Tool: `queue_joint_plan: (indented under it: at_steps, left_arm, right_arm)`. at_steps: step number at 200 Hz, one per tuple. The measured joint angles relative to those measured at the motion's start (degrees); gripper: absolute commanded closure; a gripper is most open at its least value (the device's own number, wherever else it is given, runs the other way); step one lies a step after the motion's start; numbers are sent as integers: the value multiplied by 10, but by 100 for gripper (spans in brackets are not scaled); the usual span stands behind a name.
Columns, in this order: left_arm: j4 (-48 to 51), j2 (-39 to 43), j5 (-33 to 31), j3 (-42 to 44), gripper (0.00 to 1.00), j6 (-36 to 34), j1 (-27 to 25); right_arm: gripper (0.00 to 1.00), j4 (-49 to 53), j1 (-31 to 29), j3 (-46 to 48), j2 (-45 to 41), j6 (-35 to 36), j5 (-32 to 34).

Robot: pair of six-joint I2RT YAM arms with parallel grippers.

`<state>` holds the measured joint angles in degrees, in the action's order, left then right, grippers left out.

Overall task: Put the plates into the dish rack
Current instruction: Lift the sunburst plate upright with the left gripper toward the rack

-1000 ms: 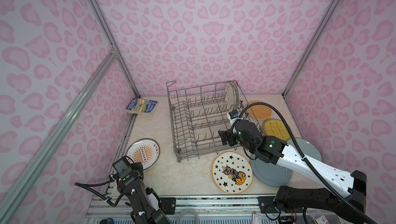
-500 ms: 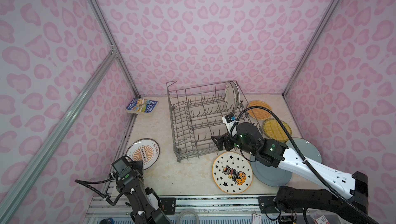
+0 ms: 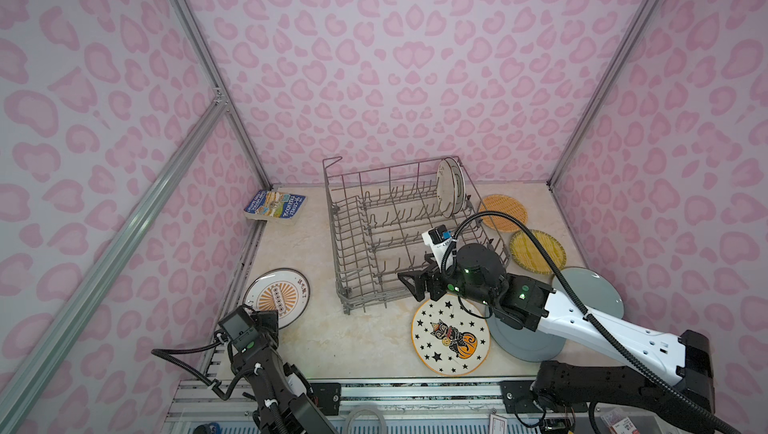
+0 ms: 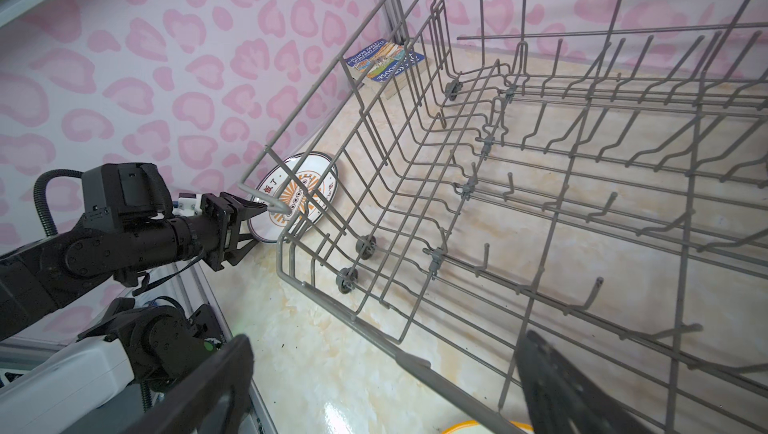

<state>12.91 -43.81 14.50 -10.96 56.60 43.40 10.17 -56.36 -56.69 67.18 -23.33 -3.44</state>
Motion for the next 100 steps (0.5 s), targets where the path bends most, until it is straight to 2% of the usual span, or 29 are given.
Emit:
queue_joint_plan:
  at_steps: [50, 89, 100]
  left_arm:
    - [-91, -8, 15, 34, 47, 9, 2]
    - [-144, -31, 20, 50, 63, 26, 2]
    - [-157, -42, 22, 53, 72, 34, 2]
  right_arm:
    - [2, 0, 0, 0, 0, 0, 0]
    - [2, 0, 0, 0, -1, -2, 0]
    - [2, 0, 0, 0, -3, -3, 0]
